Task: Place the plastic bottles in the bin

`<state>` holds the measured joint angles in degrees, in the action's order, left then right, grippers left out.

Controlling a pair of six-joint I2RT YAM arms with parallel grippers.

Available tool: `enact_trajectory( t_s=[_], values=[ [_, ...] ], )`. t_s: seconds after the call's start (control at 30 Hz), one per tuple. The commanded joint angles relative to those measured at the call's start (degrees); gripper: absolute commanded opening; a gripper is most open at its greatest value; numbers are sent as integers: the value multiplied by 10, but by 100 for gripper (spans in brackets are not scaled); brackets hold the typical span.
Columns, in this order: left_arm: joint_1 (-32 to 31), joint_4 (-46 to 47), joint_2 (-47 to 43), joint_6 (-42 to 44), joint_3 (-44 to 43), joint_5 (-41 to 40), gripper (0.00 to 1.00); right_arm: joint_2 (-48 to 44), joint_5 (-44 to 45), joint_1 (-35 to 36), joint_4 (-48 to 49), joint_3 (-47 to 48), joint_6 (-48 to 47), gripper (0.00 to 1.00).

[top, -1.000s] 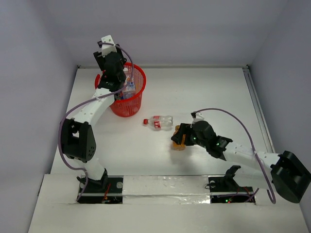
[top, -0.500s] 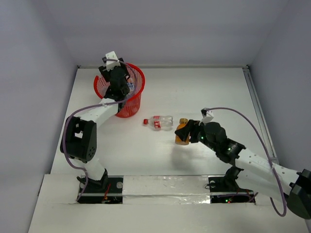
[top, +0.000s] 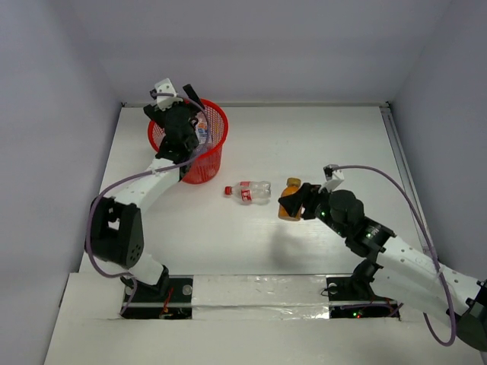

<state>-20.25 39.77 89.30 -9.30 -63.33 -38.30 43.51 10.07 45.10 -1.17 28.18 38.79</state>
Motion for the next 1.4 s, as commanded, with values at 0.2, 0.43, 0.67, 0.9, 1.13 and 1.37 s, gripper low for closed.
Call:
enact_trajectory(
  t_s=[0.2,0.43,0.67,0.9,1.13,1.37],
  values=[
    [-3,-72,-141,-79,-46,74,87,61,8,6,72,117,-26,46],
    [-3,-221,-225,-133,-85,181,51,206,-4,6,110,284,-66,46],
    [-3,-342,-403,-168,2,295,51,357,9,6,91,488,-138,47],
    [-3,-447,-638,-157,141,317,52,510,-14,6,77,659,-201,47],
    [-3,-503,-764,-157,227,307,54,681,-18,6,7,885,-223,48],
    [-3,-500,-816,-172,263,317,55,748,-24,6,-20,924,-224,63]
  ],
)
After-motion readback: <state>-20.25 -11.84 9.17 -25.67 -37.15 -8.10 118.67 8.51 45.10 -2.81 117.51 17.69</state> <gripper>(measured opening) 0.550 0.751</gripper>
